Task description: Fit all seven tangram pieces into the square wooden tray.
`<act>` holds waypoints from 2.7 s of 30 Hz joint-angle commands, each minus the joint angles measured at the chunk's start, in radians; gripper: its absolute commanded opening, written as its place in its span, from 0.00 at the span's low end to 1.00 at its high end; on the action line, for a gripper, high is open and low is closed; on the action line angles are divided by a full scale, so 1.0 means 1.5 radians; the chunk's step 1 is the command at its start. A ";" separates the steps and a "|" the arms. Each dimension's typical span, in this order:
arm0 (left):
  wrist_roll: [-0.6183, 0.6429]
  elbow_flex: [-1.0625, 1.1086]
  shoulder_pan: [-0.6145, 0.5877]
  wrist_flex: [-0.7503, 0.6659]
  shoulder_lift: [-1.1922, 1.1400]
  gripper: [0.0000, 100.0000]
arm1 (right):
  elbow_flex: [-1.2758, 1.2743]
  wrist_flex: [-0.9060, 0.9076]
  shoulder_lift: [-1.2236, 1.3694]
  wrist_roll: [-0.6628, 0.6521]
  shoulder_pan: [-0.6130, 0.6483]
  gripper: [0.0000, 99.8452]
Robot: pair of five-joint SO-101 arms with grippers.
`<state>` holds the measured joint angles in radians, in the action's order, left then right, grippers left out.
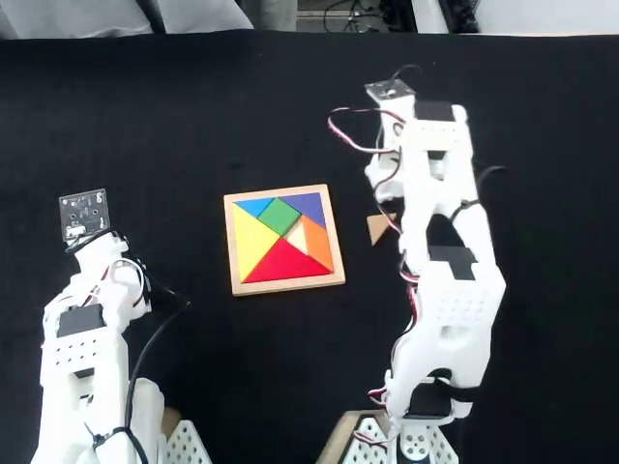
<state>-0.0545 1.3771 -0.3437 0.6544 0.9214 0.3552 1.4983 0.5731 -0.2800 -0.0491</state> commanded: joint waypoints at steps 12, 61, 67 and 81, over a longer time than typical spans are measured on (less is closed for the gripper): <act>-0.003 -0.003 0.008 -0.007 0.009 0.07 | -0.005 0.075 -0.019 0.315 0.048 0.15; -0.003 0.003 0.009 -0.012 0.009 0.07 | -0.032 -0.124 0.049 0.467 0.065 0.27; -0.003 0.003 0.009 -0.012 0.009 0.07 | -0.032 -0.124 0.049 0.467 0.065 0.13; -0.003 0.003 0.009 -0.012 0.009 0.07 | 0.006 -0.076 0.048 0.413 0.066 0.07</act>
<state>-0.0545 1.3863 -0.3437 0.6513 0.9214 0.2831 1.3403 0.6513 0.3874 0.0445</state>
